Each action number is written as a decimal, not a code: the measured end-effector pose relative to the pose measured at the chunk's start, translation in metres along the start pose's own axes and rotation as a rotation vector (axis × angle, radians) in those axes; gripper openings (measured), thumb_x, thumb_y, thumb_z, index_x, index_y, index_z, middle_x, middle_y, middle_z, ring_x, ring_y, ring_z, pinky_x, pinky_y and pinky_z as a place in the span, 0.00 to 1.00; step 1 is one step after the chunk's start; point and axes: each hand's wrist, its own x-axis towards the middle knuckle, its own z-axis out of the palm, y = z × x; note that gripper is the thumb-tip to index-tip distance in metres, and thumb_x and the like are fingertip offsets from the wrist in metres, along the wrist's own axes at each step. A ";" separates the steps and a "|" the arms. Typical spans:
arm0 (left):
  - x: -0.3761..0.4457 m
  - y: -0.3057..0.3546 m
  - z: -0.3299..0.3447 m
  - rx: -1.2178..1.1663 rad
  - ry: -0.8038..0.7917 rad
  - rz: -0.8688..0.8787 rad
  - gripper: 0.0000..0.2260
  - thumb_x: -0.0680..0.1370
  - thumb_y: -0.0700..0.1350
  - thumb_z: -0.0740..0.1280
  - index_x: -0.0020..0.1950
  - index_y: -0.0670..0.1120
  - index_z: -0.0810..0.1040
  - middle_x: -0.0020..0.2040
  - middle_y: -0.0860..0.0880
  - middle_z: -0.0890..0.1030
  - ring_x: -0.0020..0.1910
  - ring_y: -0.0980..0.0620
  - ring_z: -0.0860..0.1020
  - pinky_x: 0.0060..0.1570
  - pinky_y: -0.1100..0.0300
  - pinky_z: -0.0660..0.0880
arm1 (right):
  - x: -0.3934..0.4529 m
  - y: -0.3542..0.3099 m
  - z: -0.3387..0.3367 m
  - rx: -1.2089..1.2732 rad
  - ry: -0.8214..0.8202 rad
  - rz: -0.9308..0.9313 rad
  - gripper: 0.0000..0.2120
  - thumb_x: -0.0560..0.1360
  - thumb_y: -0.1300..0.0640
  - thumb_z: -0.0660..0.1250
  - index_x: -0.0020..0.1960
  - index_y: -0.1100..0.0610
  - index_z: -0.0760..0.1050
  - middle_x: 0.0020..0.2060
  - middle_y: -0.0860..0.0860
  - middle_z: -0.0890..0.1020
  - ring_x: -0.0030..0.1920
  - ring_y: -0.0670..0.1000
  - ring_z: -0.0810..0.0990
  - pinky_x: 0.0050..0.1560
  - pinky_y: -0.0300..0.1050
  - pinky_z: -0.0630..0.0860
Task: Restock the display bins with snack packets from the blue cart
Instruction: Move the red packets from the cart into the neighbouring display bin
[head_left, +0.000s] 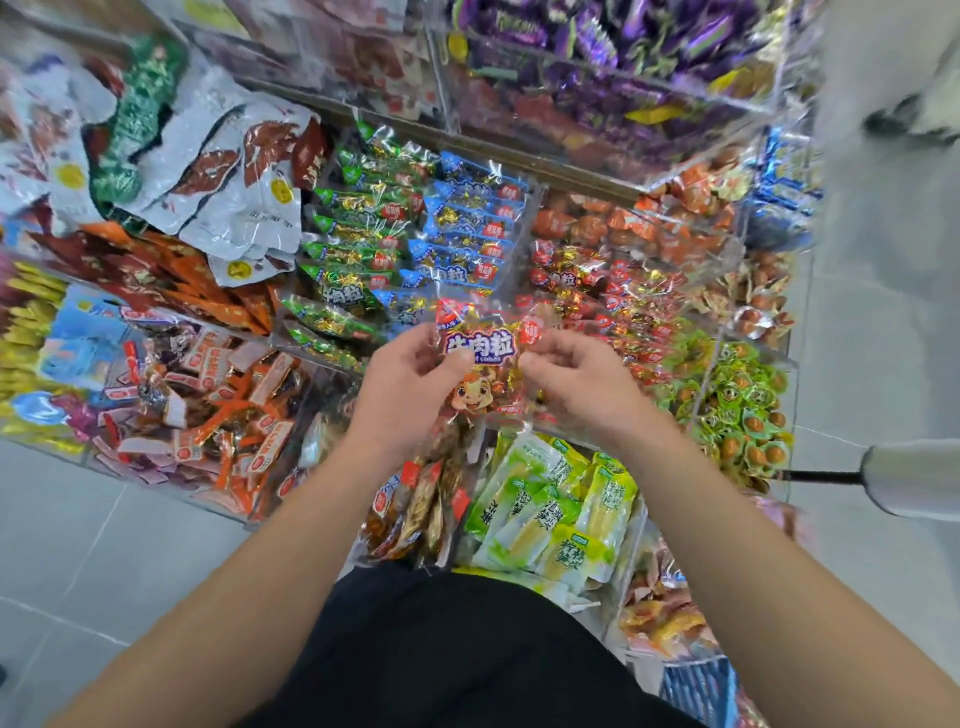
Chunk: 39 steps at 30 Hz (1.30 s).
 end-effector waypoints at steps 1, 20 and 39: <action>0.004 0.002 0.003 0.093 -0.003 0.047 0.07 0.79 0.44 0.71 0.47 0.56 0.80 0.40 0.66 0.83 0.40 0.69 0.80 0.40 0.74 0.74 | 0.001 0.003 -0.004 0.049 0.059 0.006 0.04 0.76 0.59 0.71 0.43 0.52 0.78 0.28 0.40 0.79 0.27 0.37 0.75 0.28 0.30 0.70; 0.061 -0.029 -0.005 1.110 0.028 0.246 0.28 0.81 0.60 0.61 0.79 0.52 0.63 0.81 0.47 0.61 0.81 0.44 0.54 0.78 0.42 0.47 | 0.142 0.021 -0.073 0.044 0.622 0.053 0.05 0.78 0.60 0.67 0.45 0.51 0.75 0.38 0.46 0.79 0.38 0.47 0.76 0.46 0.48 0.75; 0.050 -0.004 -0.006 0.951 0.034 0.200 0.28 0.81 0.54 0.65 0.79 0.50 0.65 0.80 0.47 0.63 0.81 0.44 0.55 0.78 0.41 0.50 | 0.082 0.025 -0.059 0.141 0.613 0.172 0.31 0.72 0.45 0.72 0.71 0.48 0.65 0.62 0.46 0.74 0.50 0.40 0.78 0.53 0.41 0.73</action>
